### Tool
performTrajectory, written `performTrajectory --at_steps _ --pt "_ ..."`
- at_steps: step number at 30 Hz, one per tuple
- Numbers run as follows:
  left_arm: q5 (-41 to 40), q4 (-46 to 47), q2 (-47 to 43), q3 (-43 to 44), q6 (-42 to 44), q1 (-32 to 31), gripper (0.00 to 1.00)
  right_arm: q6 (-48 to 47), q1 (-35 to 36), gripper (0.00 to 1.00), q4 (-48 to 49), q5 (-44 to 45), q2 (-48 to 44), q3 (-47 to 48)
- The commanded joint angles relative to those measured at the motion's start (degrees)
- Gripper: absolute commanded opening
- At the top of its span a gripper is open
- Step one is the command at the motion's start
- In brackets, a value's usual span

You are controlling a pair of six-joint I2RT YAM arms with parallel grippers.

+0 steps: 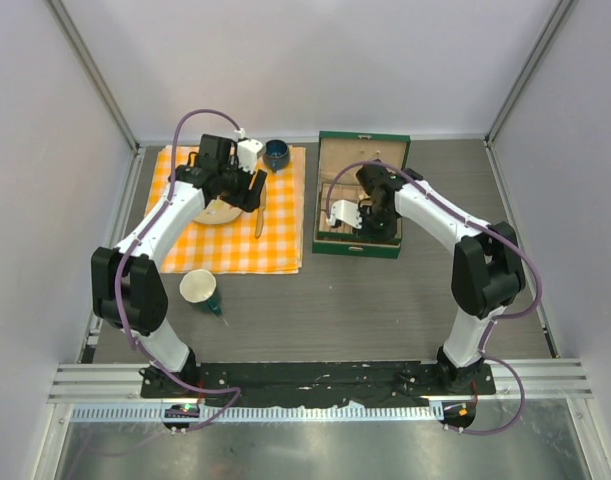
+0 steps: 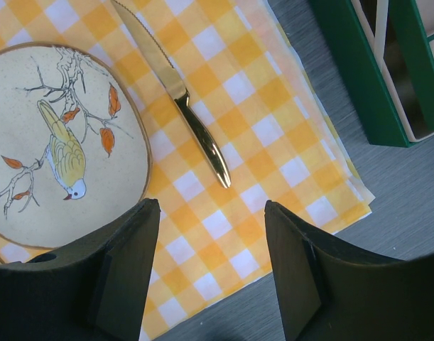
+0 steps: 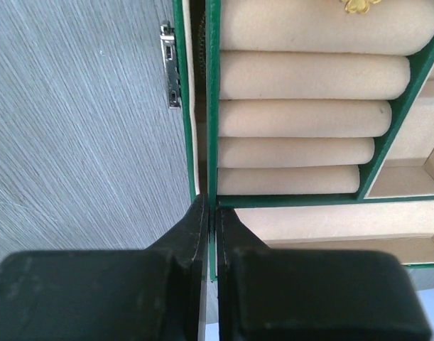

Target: Organize the mixed jewelry

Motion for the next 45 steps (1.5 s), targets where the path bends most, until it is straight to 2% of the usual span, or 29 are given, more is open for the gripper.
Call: performTrajectory --at_steps 1,45 --pt "1.26 0.53 -0.40 1.48 -0.22 0.50 0.65 -0.18 0.80 0.01 0.39 0.24 0.00 1.35" --pt "1.88 0.53 -0.76 1.22 -0.31 1.03 0.65 0.17 1.68 0.01 4.17 -0.11 2.46 0.21"
